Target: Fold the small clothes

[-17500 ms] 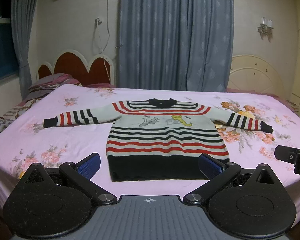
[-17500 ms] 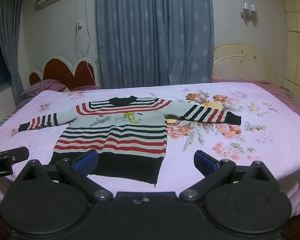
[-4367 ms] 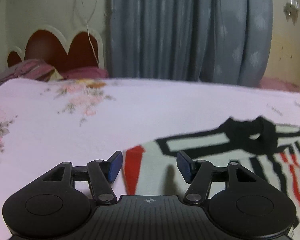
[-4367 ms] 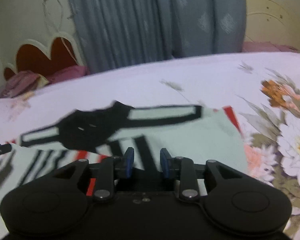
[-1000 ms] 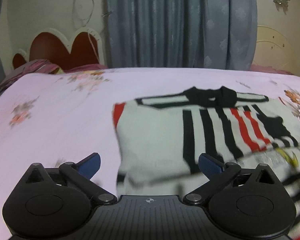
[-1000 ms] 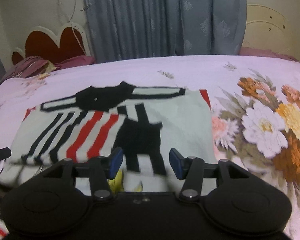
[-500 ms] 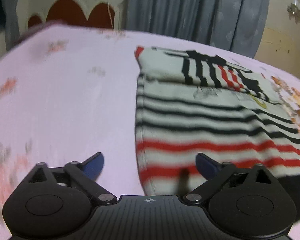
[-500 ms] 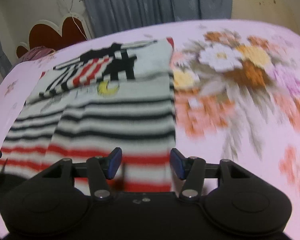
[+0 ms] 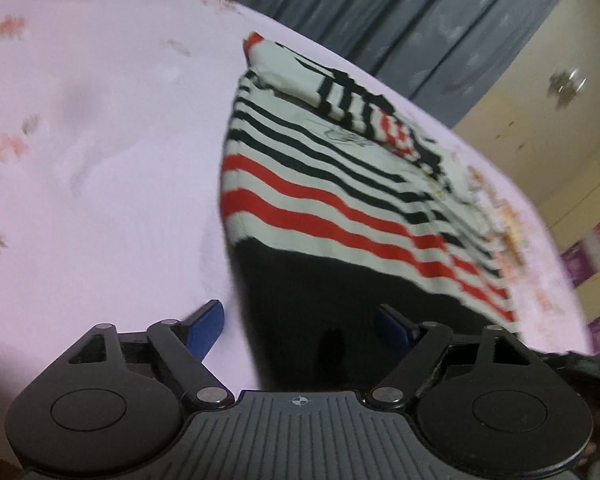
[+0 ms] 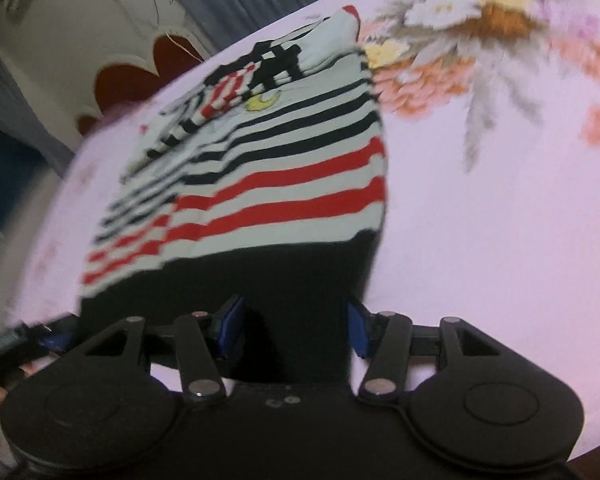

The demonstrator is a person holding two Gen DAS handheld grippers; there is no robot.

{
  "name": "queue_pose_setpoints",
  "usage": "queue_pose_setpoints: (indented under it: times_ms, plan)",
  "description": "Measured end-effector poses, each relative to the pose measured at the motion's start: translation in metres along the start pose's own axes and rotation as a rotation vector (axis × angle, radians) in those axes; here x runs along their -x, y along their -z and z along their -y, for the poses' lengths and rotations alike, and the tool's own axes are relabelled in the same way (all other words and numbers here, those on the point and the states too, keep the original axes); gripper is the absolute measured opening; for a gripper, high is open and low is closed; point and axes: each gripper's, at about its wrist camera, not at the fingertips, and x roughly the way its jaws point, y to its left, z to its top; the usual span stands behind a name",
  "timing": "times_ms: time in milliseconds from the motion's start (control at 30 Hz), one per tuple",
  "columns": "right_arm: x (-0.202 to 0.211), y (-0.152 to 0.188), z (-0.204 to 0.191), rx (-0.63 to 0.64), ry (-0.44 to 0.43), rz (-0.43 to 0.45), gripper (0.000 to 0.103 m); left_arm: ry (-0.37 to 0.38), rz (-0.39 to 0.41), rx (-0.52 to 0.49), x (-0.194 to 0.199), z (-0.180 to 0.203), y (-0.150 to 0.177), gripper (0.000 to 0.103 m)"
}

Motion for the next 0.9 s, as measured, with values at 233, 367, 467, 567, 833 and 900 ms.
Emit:
queue_pose_setpoints:
  times_ms: [233, 367, 467, 567, 833, 900]
  plan:
    - [-0.015, -0.018, 0.011, -0.105, -0.076, 0.014, 0.044, 0.093, 0.015, 0.093, -0.022, -0.007, -0.013, 0.073]
    - [-0.019, -0.021, 0.019, -0.155, -0.1, 0.017, 0.039, 0.128, 0.003, 0.126, -0.03, -0.008, -0.013, 0.052]
    - [-0.016, -0.012, 0.021, -0.137, -0.123, 0.0, 0.034, 0.112, 0.011, 0.079, -0.026, -0.004, -0.005, 0.052]
    - [-0.018, -0.013, 0.024, -0.13, -0.127, -0.011, 0.024, 0.109, 0.007, 0.063, -0.027, -0.004, -0.006, 0.052]
    - [0.003, -0.03, 0.013, -0.049, -0.144, 0.07, 0.006, 0.043, 0.143, 0.037, 0.002, 0.002, -0.01, 0.006]
    - [0.011, -0.028, 0.02, -0.059, -0.172, 0.099, 0.006, -0.017, 0.1, 0.027, -0.006, -0.002, -0.008, 0.006]
